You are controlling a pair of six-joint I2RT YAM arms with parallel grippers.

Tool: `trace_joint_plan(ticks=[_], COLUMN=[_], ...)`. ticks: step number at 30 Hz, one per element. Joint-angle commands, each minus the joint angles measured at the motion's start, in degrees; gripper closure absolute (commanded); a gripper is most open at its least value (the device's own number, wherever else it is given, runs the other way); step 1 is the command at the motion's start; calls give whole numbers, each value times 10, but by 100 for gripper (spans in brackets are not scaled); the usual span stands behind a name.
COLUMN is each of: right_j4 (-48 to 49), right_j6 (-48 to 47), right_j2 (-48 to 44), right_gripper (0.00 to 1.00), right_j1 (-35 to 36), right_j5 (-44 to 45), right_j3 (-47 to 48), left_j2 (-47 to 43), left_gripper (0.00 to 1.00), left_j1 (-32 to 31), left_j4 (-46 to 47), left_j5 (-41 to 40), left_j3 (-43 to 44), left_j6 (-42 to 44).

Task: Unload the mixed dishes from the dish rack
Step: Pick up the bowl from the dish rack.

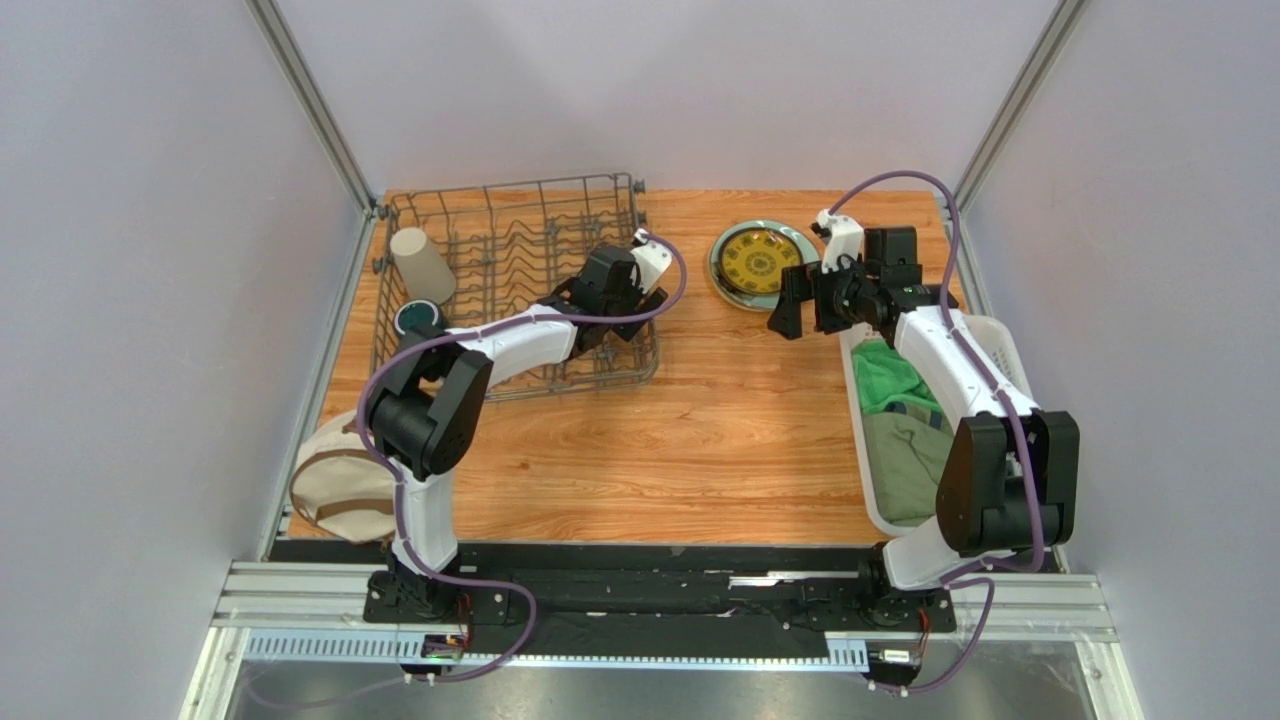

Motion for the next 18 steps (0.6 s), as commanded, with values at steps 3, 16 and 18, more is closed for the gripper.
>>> trace_joint_plan(ticks=[3,16,18], right_j4=[1,-10,-11], right_j6=[-13,-19,-19], right_j2=[6,19,19], right_gripper=[2,2,2], right_j1=[2,1,2], right_j5=[-9,-14,-15], right_j3=[29,36,36], left_j2=[-4,-35,-44], left_gripper=[23,42,46], left_j1=[-2,-2,-2], left_j4=[38,63,69], left_j5=[0,-19,-22], left_j3=[-6,-34,-37], left_j6=[12,13,13])
